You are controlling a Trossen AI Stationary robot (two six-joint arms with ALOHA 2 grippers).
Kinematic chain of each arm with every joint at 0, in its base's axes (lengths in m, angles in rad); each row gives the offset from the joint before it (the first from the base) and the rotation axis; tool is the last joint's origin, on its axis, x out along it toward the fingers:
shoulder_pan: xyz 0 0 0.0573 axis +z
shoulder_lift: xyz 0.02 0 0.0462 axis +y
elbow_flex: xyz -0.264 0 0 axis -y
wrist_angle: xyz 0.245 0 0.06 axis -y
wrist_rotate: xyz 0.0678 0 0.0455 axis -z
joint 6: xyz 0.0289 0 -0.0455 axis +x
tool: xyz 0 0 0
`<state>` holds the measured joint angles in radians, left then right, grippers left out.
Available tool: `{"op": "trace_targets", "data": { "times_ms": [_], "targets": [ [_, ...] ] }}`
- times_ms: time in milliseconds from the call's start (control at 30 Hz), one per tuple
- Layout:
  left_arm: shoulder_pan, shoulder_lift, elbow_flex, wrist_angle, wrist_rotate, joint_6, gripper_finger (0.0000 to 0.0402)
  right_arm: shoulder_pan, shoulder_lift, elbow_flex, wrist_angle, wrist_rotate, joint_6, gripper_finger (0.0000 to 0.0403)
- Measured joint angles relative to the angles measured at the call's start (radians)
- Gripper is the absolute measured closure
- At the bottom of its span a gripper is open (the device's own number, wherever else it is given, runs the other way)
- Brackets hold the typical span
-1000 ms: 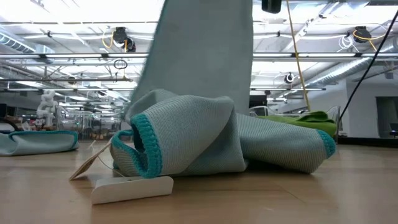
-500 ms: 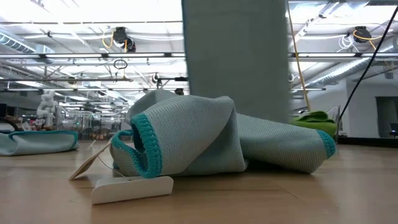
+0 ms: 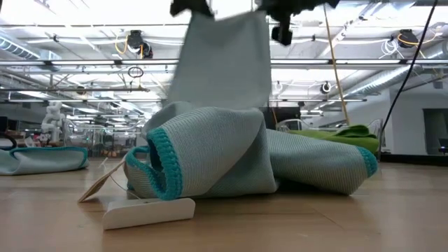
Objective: Sort microfiber towel by color & place in baskets
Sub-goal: Fold the top blue towel
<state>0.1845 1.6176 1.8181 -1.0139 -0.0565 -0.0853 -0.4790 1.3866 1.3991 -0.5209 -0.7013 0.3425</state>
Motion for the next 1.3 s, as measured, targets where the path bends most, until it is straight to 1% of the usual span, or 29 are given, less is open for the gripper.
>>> {"op": "trace_targets", "data": {
  "times_ms": [67,167,233,300,433,533,667,867,1000,1133,1233,1300],
  "targets": [
    [0.035,-0.001,-0.085,0.069,0.022,0.044,0.0399,-0.033,0.038,0.000,-0.002,0.019,-0.057,0.0403],
    [0.085,0.002,-0.196,0.145,0.023,0.102,0.0400,-0.081,0.107,0.000,-0.003,0.054,-0.147,0.0403],
    [0.127,0.003,-0.232,0.172,0.011,0.108,0.0400,-0.107,0.157,0.000,-0.002,0.076,-0.190,0.0403],
    [0.175,-0.001,-0.259,0.204,0.022,0.124,0.0400,-0.135,0.204,0.000,-0.004,0.087,-0.215,0.0403],
    [0.251,0.000,-0.321,0.274,0.086,0.148,0.0400,-0.175,0.270,0.000,0.022,0.102,-0.234,0.0403],
    [0.290,0.000,-0.371,0.351,0.139,0.163,0.0400,-0.196,0.295,0.000,0.040,0.102,-0.235,0.0403],
    [0.322,0.000,-0.417,0.384,0.161,0.165,0.0400,-0.215,0.300,0.000,0.049,0.101,-0.257,0.0403],
    [0.344,-0.001,-0.472,0.414,0.170,0.211,0.0400,-0.221,0.300,0.000,0.060,0.101,-0.302,0.0403],
    [0.378,-0.001,-0.504,0.486,0.169,0.209,0.0400,-0.222,0.311,0.000,0.120,0.152,-0.296,0.0403],
    [0.417,-0.001,-0.514,0.548,0.161,0.205,0.0399,-0.229,0.330,0.000,0.158,0.169,-0.279,0.0403],
    [0.437,-0.001,-0.524,0.559,0.162,0.205,0.0399,-0.228,0.361,0.000,0.149,0.201,-0.279,0.0403],
    [0.446,-0.001,-0.534,0.560,0.167,0.205,0.0398,-0.228,0.379,0.000,0.151,0.200,-0.279,0.0403]
  ]
}}
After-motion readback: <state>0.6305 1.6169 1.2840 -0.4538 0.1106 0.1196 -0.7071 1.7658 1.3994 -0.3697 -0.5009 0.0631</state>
